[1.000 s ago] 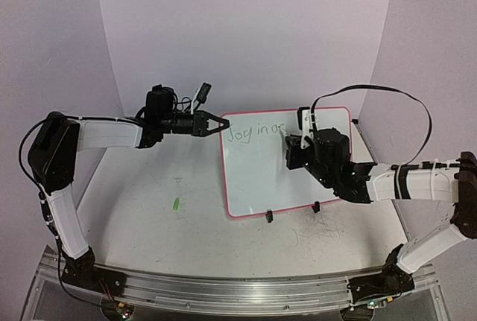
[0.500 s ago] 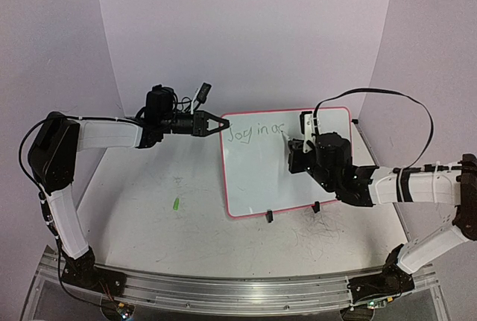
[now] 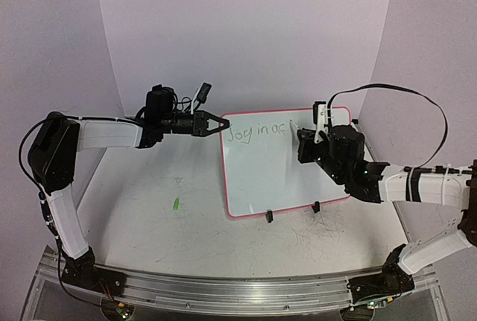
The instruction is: Write a sentence on the whiteboard
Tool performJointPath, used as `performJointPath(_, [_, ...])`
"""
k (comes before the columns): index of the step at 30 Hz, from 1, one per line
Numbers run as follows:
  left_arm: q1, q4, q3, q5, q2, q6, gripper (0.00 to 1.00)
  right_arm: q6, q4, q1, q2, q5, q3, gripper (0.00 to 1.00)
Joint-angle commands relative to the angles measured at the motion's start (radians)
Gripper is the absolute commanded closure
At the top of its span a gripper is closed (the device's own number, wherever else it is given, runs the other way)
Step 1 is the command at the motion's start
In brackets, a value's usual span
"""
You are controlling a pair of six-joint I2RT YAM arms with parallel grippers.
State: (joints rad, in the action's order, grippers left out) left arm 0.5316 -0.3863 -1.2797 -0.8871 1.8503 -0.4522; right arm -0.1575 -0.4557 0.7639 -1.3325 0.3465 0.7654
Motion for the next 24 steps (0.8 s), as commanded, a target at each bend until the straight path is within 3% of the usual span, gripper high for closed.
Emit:
performJointPath(1, [0.023, 0.017, 0.008, 0.036, -0.02, 0.041, 1.0, 0.02, -0.038, -0.018, -0.016, -0.063, 0.053, 1.0])
performJointPath(24, [0.023, 0.017, 0.006, 0.031, -0.017, 0.04, 1.0, 0.045, -0.04, -0.018, -0.077, -0.008, 0.079, 1.0])
